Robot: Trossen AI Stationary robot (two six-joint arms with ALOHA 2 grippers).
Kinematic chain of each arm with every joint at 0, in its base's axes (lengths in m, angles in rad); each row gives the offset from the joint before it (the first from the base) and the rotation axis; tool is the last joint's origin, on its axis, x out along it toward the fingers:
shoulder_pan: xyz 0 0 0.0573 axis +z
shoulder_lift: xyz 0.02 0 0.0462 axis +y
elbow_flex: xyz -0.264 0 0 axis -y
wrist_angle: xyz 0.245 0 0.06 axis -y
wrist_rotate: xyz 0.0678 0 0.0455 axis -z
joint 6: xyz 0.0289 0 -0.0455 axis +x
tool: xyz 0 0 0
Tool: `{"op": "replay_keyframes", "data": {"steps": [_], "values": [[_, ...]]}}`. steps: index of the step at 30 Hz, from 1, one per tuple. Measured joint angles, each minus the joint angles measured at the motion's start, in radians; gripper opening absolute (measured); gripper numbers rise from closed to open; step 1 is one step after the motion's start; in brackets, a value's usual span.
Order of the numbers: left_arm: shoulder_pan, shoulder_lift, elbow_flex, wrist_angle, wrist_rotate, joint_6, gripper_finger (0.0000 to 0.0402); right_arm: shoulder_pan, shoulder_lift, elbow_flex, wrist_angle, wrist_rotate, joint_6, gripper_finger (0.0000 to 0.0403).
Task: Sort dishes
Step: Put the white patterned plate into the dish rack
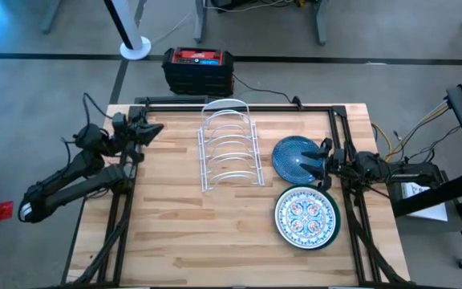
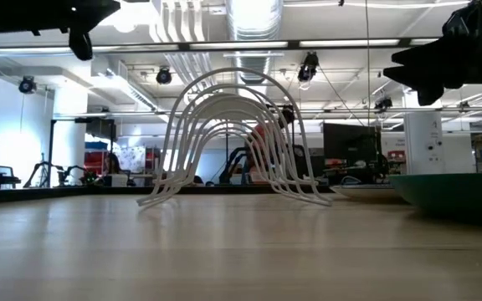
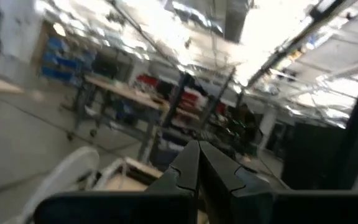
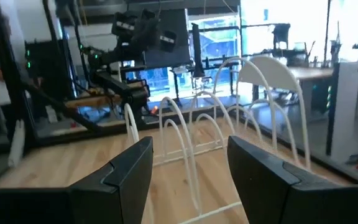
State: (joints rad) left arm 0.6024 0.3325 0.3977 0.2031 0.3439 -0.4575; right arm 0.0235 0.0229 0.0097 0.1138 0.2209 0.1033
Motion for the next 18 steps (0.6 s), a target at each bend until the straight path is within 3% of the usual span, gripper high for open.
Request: {"op": "replay_keyframes", "data": {"steps": [4, 11, 14, 18], "values": [[-0.005, 0.054, -0.001, 0.047, -0.013, 0.016, 0.0, 0.0, 0.005, 0.041, -0.088, 0.12, 0.163, 0.0199], [-0.03, 0.117, -0.001, 0.136, -0.02, 0.038, 0.0, 0.002, 0.041, 0.245, -0.437, 0.111, 0.332, 0.0199], [-0.086, 0.158, -0.001, 0.14, -0.03, 0.058, 0.0, 0.002, 0.093, 0.34, -0.609, 0.112, 0.383, 0.0199], [-0.226, 0.241, -0.001, 0.168, -0.148, 0.104, 0.0, 0.003, 0.187, 0.415, -0.703, 0.11, 0.457, 0.0199]]}}
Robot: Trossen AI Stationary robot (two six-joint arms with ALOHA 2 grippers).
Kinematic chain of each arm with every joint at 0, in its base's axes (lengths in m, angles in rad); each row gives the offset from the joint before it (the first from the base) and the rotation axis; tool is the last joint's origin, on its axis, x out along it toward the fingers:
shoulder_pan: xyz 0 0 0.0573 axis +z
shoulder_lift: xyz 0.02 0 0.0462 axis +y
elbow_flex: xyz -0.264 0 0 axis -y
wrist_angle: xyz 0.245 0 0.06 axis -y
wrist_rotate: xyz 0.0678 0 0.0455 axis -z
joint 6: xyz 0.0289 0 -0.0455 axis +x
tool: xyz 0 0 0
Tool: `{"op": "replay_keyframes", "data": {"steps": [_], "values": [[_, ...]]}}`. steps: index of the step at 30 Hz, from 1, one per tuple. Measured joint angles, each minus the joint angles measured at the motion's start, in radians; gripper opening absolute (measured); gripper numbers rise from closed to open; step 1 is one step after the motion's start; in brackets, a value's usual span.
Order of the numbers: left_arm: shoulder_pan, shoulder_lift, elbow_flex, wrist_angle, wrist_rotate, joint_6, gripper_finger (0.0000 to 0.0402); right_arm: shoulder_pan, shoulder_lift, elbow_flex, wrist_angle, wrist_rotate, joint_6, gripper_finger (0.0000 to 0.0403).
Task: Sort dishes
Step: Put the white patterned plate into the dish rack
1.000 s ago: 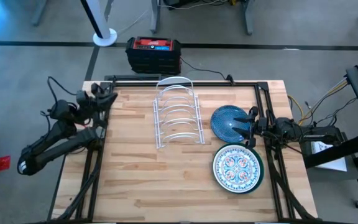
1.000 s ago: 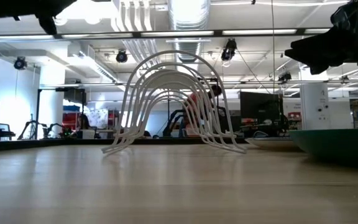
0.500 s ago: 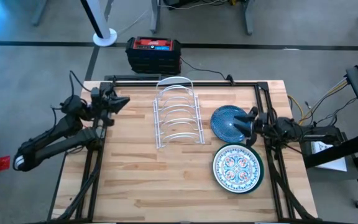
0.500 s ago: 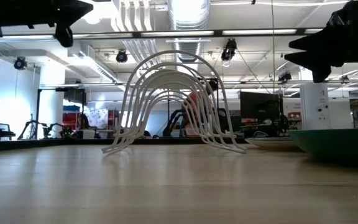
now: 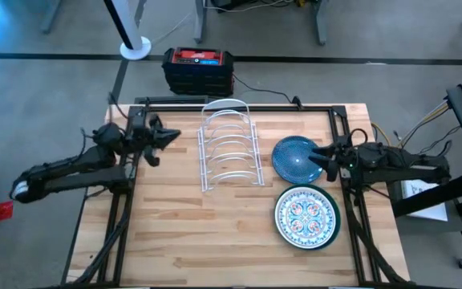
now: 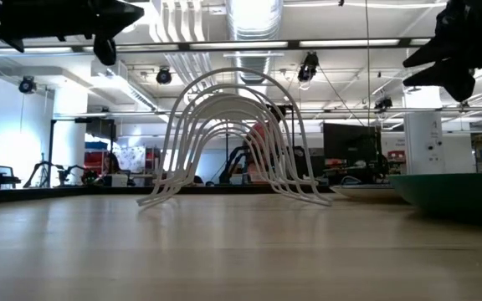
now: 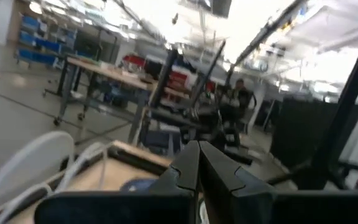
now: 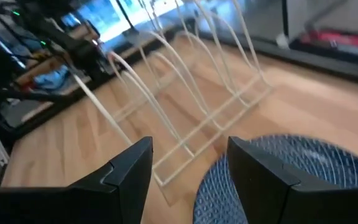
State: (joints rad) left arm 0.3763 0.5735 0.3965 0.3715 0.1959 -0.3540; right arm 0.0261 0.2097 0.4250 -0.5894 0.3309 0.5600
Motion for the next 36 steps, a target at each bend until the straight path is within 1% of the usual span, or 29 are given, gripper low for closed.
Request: {"op": "replay_keyframes", "data": {"steps": [6, 9, 11, 16, 20, 24, 27, 31, 36], "values": [[-0.256, 0.113, 0.001, 0.068, -0.261, 0.105, 0.0, 0.0, 0.175, 0.05, -0.082, -0.096, 0.091, 0.0199], [-0.357, 0.157, 0.019, 0.065, -0.401, 0.148, 0.0, 0.0, 0.266, 0.063, -0.123, -0.155, 0.149, 0.0199], [-0.405, 0.181, 0.033, 0.065, -0.45, 0.166, 0.0, 0.0, 0.318, 0.075, -0.163, -0.2, 0.175, 0.0199], [-0.465, 0.254, 0.068, 0.064, -0.457, 0.178, 0.0, 0.023, 0.43, 0.118, -0.276, -0.267, 0.184, 0.0199], [-0.468, 0.323, 0.085, 0.063, -0.461, 0.159, 0.0, 0.061, 0.485, 0.155, -0.341, -0.316, 0.184, 0.0199], [-0.468, 0.387, 0.1, 0.062, -0.493, 0.151, 0.0, 0.127, 0.517, 0.176, -0.37, -0.364, 0.194, 0.0199], [-0.468, 0.428, 0.11, 0.058, -0.528, 0.151, 0.0, 0.177, 0.539, 0.179, -0.42, -0.366, 0.248, 0.0199], [-0.468, 0.474, 0.134, 0.061, -0.529, 0.151, 0.0, 0.243, 0.575, 0.178, -0.498, -0.366, 0.331, 0.0199], [-0.468, 0.517, 0.159, 0.062, -0.528, 0.159, 0.0, 0.31, 0.629, 0.178, -0.496, -0.36, 0.358, 0.0199]]}}
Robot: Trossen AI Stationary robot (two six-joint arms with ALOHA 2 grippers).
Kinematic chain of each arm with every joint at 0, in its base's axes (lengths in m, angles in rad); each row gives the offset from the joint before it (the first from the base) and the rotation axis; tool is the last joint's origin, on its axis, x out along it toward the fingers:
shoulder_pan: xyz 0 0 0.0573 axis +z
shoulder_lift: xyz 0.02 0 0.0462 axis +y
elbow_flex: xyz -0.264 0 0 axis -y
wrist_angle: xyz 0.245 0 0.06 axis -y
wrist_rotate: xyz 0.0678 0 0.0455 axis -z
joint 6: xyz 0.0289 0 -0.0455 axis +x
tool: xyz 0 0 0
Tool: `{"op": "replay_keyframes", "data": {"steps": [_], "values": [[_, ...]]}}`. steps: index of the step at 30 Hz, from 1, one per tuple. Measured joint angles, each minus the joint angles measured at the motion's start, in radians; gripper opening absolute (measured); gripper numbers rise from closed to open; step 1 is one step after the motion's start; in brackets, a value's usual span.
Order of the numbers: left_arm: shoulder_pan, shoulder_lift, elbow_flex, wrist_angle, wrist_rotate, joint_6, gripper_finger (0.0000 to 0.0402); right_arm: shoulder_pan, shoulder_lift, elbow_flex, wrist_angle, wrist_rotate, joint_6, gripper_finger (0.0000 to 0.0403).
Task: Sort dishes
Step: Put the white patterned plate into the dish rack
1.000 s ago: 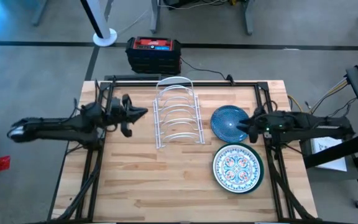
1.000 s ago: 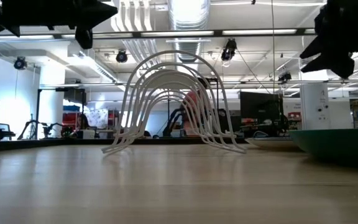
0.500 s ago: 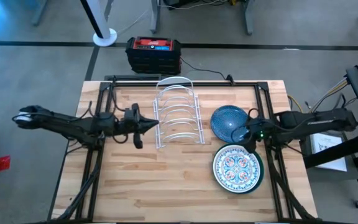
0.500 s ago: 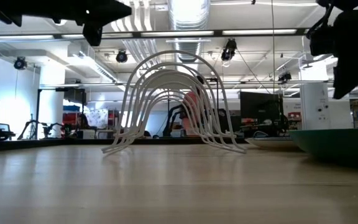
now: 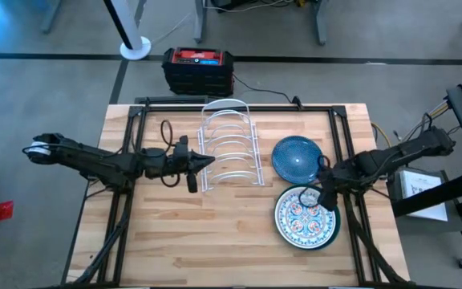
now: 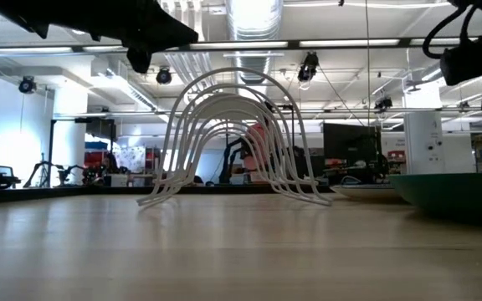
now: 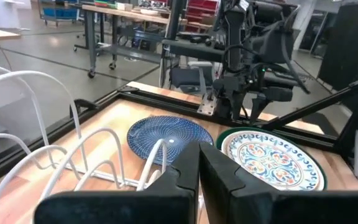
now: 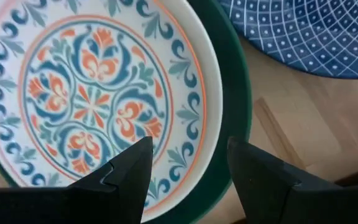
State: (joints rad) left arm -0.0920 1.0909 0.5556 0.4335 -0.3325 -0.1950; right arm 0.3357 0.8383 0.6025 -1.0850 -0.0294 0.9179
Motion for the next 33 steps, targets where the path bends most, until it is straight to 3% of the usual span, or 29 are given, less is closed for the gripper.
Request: {"op": "replay_keyframes", "data": {"steps": [15, 33], "values": [[0.0, 0.019, 0.007, -0.004, 0.001, 0.003, 0.0, 0.007, 0.226, -0.004, 0.017, 0.055, 0.033, 0.0199], [0.0, 0.02, 0.005, -0.023, 0.002, 0.003, 0.0, 0.007, 0.237, -0.048, 0.112, 0.049, 0.007, 0.0199]]}}
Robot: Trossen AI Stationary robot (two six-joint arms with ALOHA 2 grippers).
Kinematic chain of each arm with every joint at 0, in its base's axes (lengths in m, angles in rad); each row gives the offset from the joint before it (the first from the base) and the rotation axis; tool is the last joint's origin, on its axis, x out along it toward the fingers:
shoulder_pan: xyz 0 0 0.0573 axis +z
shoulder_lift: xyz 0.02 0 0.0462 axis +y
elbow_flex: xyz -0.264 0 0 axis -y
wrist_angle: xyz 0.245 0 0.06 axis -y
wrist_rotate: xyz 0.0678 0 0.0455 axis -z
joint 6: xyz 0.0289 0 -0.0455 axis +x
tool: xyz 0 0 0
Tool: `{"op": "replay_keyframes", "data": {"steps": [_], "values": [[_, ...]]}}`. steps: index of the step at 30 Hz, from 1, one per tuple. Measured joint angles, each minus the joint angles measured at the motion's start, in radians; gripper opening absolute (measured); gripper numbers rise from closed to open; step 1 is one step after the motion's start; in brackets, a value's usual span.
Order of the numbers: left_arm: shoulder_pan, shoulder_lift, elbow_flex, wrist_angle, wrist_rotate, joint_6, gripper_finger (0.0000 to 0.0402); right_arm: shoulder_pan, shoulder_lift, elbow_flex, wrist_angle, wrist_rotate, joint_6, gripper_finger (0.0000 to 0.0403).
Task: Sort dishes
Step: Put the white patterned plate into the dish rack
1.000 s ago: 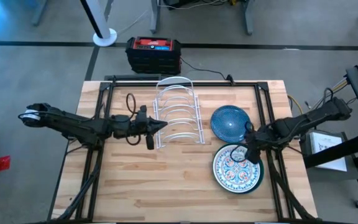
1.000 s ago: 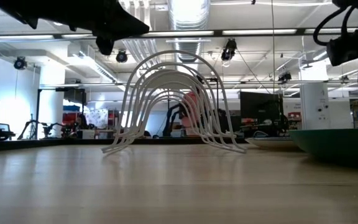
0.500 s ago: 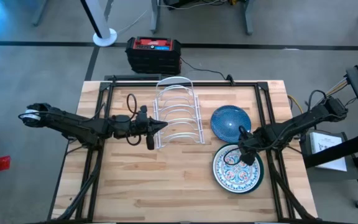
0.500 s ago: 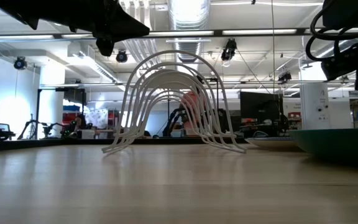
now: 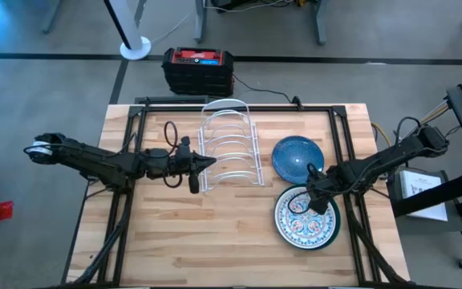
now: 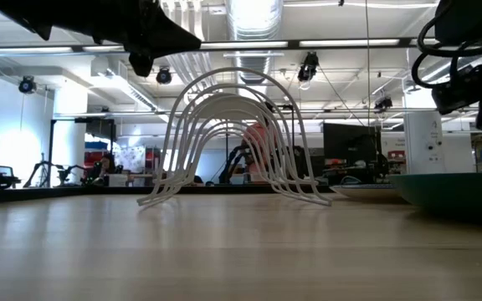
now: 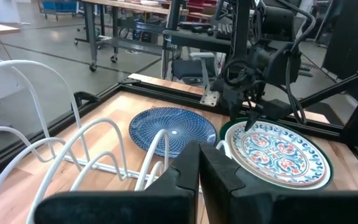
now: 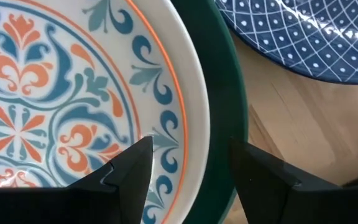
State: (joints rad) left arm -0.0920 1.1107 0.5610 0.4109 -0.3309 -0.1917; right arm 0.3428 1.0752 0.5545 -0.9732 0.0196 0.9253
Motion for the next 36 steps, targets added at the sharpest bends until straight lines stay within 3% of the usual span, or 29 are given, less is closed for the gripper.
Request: {"op": "replay_keyframes", "data": {"steps": [22, 36], "values": [[-0.005, 0.001, 0.05, 0.008, 0.001, -0.003, 0.0, 0.0, -0.054, -0.011, -0.021, 0.006, 0.007, 0.0199], [-0.006, 0.001, 0.048, 0.002, 0.001, 0.0, 0.0, 0.0, -0.045, -0.058, 0.079, -0.002, 0.011, 0.0191]]}}
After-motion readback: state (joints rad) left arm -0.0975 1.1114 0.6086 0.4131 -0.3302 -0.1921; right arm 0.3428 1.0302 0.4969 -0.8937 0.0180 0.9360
